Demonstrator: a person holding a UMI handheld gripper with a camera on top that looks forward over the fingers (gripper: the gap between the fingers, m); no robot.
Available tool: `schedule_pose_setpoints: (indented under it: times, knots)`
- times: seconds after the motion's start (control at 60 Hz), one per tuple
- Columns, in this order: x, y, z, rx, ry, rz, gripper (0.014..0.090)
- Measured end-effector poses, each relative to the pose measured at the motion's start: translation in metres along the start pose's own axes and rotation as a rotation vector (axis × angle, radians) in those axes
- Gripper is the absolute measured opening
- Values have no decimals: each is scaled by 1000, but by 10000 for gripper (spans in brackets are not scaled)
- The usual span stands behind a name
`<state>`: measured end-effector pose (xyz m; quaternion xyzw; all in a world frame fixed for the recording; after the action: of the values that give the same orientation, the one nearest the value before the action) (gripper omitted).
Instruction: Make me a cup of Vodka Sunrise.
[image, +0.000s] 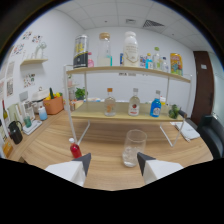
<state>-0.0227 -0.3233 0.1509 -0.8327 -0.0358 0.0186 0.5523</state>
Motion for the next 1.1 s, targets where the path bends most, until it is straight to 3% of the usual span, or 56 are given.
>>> schedule_pose_setpoints:
  times: [0.167, 0.383, 0.55, 0.8, 0.967, 1.017, 1.1]
  knots:
    - [60, -22, -18, 14, 60, 39, 864]
    - [144, -153, -27, 197, 94, 62, 864]
    - [202, -238, -3, 310, 90, 86, 856]
    - [246, -287, 65, 314, 87, 56, 847]
    - [252, -293, 89, 300, 83, 30, 646]
    - [250, -296, 90, 311, 72, 29, 538]
    - [251, -296, 89, 306, 71, 30, 532]
